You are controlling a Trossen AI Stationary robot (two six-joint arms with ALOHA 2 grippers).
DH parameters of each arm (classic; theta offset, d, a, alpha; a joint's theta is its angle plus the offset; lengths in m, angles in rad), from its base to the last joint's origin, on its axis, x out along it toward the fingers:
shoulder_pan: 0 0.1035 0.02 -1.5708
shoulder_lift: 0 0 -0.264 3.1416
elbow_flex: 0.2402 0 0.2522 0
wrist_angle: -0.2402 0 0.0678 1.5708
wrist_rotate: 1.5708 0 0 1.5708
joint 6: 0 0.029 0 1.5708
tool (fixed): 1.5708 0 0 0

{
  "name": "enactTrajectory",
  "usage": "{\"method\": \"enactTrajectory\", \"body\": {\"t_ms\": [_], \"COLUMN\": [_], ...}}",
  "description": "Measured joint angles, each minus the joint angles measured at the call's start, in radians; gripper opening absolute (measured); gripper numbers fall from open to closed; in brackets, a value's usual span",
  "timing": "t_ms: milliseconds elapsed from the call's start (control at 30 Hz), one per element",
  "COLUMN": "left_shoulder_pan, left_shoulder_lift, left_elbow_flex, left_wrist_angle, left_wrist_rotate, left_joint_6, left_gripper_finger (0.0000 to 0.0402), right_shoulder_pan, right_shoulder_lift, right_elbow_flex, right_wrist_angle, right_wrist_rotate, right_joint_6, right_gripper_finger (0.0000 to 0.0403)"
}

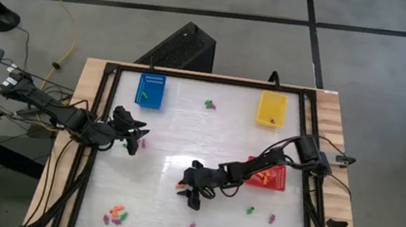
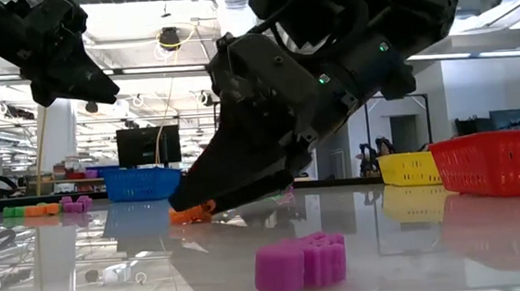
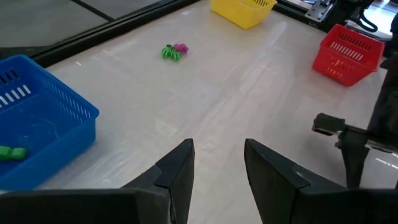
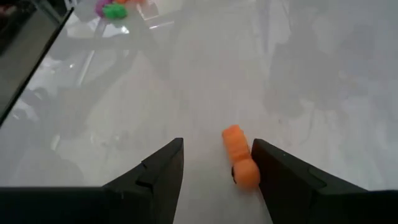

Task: Sort Halloween decoration
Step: Put the orange skeleton toy into the red bin

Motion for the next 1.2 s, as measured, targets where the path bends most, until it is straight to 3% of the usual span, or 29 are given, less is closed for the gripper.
{"method": "enactTrajectory", "body": {"t_ms": [167, 367, 533, 700, 833, 967, 1100, 1200], "left_shoulder_pan": [0.0, 0.0, 0.0, 0.0, 0.0, 0.001, 0.007, 0.007], "left_shoulder_lift": [0.0, 0.0, 0.0, 0.0, 0.0, 0.001, 0.007, 0.006], "left_elbow_flex": [0.0, 0.0, 0.0, 0.0, 0.0, 0.0, -0.001, 0.0], "left_wrist_angle": [0.0, 0.0, 0.0, 0.0, 0.016, 0.066, 0.145, 0.202], "left_wrist_rotate": [0.0, 0.0, 0.0, -0.001, -0.017, -0.002, -0.022, -0.024], "left_joint_6": [0.0, 0.0, 0.0, 0.0, -0.015, -0.127, -0.201, -0.188], "left_gripper_finger": [0.013, 0.013, 0.013, 0.013, 0.013, 0.013, 0.013, 0.013], "right_shoulder_pan": [0.007, 0.007, -0.003, -0.002, 0.011, 0.029, 0.057, 0.096], "right_shoulder_lift": [0.041, 0.035, 0.004, -0.166, -0.393, -0.587, -0.733, -0.825], "right_elbow_flex": [0.0, 0.0, 0.013, 0.006, 0.014, 0.013, 0.009, -0.072], "right_wrist_angle": [-0.016, -0.053, -0.084, -0.204, -0.417, -0.663, -0.921, -1.005], "right_wrist_rotate": [0.004, 0.015, 0.001, 0.055, 0.239, 0.4, 0.526, 0.588], "right_joint_6": [0.074, 0.1, 0.162, 0.144, 0.137, 0.159, 0.288, 0.435], "right_gripper_finger": [0.0191, 0.006, 0.0061, 0.0061, 0.0061, 0.0061, 0.0061, 0.0061]}}
